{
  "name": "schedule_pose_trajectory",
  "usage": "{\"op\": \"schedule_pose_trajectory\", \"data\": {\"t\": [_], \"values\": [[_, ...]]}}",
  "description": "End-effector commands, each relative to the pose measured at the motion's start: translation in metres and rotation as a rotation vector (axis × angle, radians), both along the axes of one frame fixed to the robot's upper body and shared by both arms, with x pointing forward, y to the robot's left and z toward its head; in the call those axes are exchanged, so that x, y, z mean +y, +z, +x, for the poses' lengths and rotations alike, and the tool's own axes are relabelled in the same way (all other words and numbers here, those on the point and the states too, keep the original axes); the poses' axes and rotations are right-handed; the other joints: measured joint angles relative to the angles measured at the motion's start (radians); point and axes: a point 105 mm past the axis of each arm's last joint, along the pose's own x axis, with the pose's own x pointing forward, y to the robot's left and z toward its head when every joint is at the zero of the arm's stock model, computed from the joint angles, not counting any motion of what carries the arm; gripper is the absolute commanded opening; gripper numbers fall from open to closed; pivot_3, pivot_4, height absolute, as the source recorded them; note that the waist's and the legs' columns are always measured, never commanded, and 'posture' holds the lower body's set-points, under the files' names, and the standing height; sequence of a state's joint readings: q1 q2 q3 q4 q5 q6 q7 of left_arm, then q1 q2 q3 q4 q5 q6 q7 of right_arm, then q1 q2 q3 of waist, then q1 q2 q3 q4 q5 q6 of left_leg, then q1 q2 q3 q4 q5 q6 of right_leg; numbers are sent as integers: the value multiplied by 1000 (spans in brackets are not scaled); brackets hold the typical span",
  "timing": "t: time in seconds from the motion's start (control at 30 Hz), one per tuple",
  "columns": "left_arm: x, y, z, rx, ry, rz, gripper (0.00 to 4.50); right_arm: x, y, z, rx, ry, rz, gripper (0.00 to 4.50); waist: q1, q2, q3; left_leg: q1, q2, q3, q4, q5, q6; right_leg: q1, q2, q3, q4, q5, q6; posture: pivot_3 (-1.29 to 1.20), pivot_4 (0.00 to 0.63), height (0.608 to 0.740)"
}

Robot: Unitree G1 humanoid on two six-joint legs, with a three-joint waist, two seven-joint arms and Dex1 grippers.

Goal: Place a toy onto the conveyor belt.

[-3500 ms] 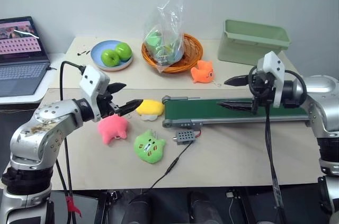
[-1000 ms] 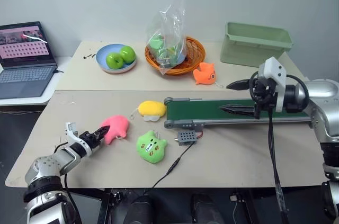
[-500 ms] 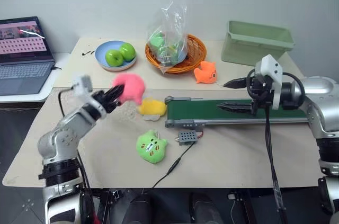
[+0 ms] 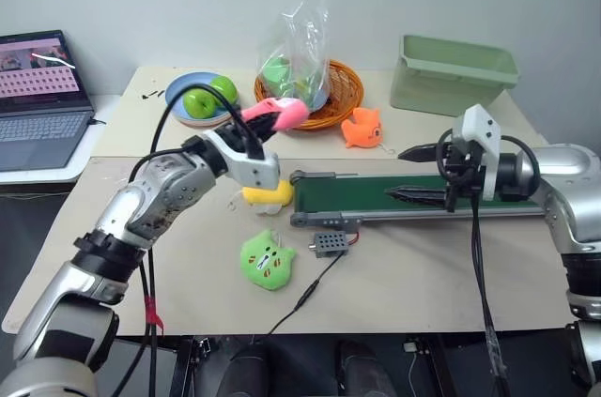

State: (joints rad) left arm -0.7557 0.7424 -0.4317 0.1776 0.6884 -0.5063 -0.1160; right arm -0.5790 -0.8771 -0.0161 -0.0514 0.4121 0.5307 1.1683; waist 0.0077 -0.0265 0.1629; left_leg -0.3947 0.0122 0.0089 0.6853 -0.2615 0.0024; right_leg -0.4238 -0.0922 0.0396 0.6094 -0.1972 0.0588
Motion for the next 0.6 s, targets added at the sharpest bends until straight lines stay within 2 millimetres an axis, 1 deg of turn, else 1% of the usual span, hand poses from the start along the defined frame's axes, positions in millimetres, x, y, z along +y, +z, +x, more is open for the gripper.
{"op": "schedule_pose_trajectory", "data": {"t": [0.03,0.13,0.23,0.27,0.47,0.6], "values": [[-24,-18,-5,-105,-131,124,58,-4,16,-4,-65,-18,9,4500,3,0,0,0,0,0,0,0,0,0,0,0,0,0,0,0,150,740],[-32,-42,-4,-100,-188,202,58,-6,17,-7,-70,-37,16,4500,5,0,0,-1,0,0,0,0,0,0,0,-1,1,0,0,0,150,740],[-31,-67,2,-38,-205,252,58,-10,19,-11,-75,-66,35,4500,5,0,0,-2,0,0,0,0,0,-1,0,-1,1,0,1,0,150,740],[-30,-72,6,-34,-202,263,58,-10,20,-14,-75,-71,46,4500,5,0,0,-2,0,0,0,0,0,-1,0,-1,1,0,1,0,150,740],[-38,-84,14,-17,-226,284,58,-12,20,-20,-80,-111,54,4500,4,0,0,-2,0,-1,0,0,0,-1,0,-2,2,0,1,0,150,740],[-47,-84,11,12,-276,268,58,-12,18,-23,-79,-124,57,4500,4,0,0,-3,0,-1,1,0,0,-1,0,-2,2,0,1,0,150,740]]}}
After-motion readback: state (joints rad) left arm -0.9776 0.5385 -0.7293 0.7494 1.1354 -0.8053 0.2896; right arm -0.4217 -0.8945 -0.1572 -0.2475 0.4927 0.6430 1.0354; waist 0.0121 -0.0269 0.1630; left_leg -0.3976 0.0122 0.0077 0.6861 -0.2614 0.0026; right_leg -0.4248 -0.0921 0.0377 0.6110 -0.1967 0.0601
